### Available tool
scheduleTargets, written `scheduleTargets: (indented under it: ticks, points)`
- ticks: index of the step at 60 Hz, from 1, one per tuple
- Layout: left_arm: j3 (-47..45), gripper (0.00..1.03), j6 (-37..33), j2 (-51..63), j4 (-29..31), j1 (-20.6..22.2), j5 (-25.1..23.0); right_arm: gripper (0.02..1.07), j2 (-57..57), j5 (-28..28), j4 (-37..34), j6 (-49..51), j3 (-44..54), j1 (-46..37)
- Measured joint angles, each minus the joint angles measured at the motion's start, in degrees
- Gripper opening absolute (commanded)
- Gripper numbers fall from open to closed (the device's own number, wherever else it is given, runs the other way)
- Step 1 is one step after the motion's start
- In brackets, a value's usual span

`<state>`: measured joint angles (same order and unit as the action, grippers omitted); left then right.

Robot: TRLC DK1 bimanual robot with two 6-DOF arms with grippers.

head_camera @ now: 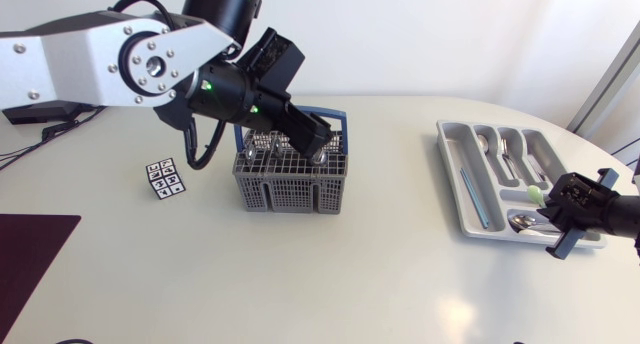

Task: Transfer all utensils from the basket to the drawer tray.

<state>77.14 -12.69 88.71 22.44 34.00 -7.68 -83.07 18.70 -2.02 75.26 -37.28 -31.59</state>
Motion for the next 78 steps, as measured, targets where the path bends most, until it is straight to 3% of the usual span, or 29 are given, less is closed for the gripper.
scheduleTargets:
  ticks: [22, 25, 31, 45, 63, 78]
  points:
    - [-1.46, 0.99, -1.31, 0.17, 0.0, 0.26, 2.45, 0.11, -12.66, -5.18, 16.13, 7.93, 0.0, -6.32]
    - [-1.57, 0.99, -1.33, 0.17, -0.02, 0.26, 2.45, 0.25, -13.51, -5.51, 17.64, 8.87, 0.0, -6.73]
    - [-1.64, 0.99, -1.36, 0.17, 0.0, 0.33, 2.67, 0.65, -13.55, -5.53, 18.75, 9.7, 0.42, -7.26]
    - [-1.79, 0.99, -2.4, 0.17, -0.02, 0.59, 3.93, 0.97, -8.07, -5.46, 18.73, 10.03, 2.64, -7.63]
    - [-2.6, 0.99, -3.91, 0.17, -0.04, 0.98, 5.27, 0.97, 2.97, -4.33, 8.72, 5.77, 2.64, -6.1]
    - [-3.13, 0.99, -4.07, 1.05, -0.44, 1.07, 6.51, 0.97, 12.41, -3.96, -1.36, -2.56, 3.65, 4.2]
